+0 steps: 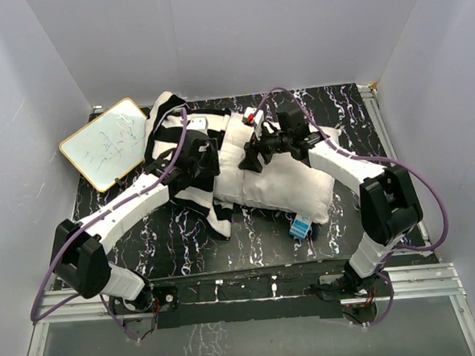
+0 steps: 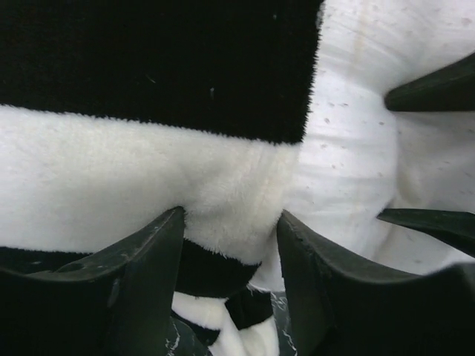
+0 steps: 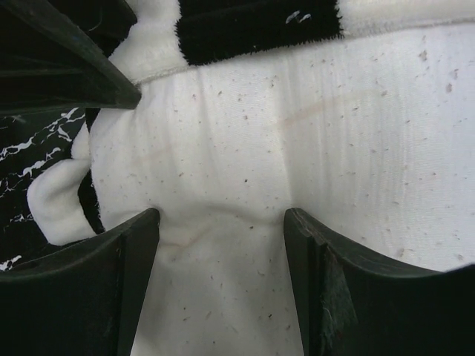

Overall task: Put the pillow into the pillowcase
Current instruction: Stuff the pillow into the pillowcase.

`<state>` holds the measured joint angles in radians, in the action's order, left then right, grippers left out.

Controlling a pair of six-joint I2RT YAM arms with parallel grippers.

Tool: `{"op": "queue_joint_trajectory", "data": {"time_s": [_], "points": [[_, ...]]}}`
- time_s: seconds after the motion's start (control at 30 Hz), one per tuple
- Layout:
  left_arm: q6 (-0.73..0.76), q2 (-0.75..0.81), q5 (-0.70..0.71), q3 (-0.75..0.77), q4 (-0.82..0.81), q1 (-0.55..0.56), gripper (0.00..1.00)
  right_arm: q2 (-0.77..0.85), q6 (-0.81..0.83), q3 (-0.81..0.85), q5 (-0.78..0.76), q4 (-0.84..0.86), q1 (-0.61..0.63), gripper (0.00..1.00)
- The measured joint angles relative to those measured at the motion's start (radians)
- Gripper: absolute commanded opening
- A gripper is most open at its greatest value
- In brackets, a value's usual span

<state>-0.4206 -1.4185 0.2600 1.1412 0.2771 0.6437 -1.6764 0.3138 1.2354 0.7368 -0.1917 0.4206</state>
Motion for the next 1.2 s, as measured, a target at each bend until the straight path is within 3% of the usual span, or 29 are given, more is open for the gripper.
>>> {"op": "queue_joint_trajectory", "data": {"time_s": [0.13,0.2,0.23,0.3,0.4,0.47,0.63,0.8,0.97,1.07,1.2], "points": [[0.027,-0.034,0.061,0.003,-0.013,0.002,0.29,0.0,-0.015,-0.009,-0.013,0.028,0.0,0.64],[0.036,-0.036,0.076,0.004,-0.016,0.002,0.05,-0.001,-0.023,-0.013,-0.023,0.041,0.0,0.59],[0.038,-0.036,0.08,0.006,-0.016,0.002,0.0,-0.003,-0.025,-0.015,-0.028,0.045,0.0,0.56],[0.043,-0.036,0.079,0.008,-0.018,0.002,0.0,-0.013,-0.028,-0.015,-0.035,0.056,0.0,0.45],[0.052,-0.035,0.035,0.013,-0.023,0.002,0.0,-0.055,-0.034,-0.006,-0.043,0.072,0.0,0.11],[0.053,-0.035,-0.039,0.027,-0.019,-0.001,0.0,-0.105,-0.042,0.024,-0.031,0.07,0.0,0.08],[0.023,-0.035,-0.256,0.103,-0.063,-0.001,0.0,-0.192,-0.142,0.137,0.075,0.057,-0.026,0.08],[-0.077,-0.035,-0.428,0.087,-0.241,-0.001,0.0,-0.187,-0.362,0.167,0.188,0.202,-0.086,0.08],[-0.146,-0.037,-0.514,-0.109,-0.445,-0.005,0.0,-0.112,-0.453,-0.114,0.224,0.46,-0.094,0.1],[-0.198,-0.06,-0.583,-0.287,-0.548,-0.034,0.01,-0.077,-0.322,-0.22,0.277,0.41,-0.092,0.34],[-0.227,-0.053,-0.65,-0.406,-0.638,-0.054,0.17,0.011,0.037,-0.153,0.335,0.078,-0.092,0.63]]}}
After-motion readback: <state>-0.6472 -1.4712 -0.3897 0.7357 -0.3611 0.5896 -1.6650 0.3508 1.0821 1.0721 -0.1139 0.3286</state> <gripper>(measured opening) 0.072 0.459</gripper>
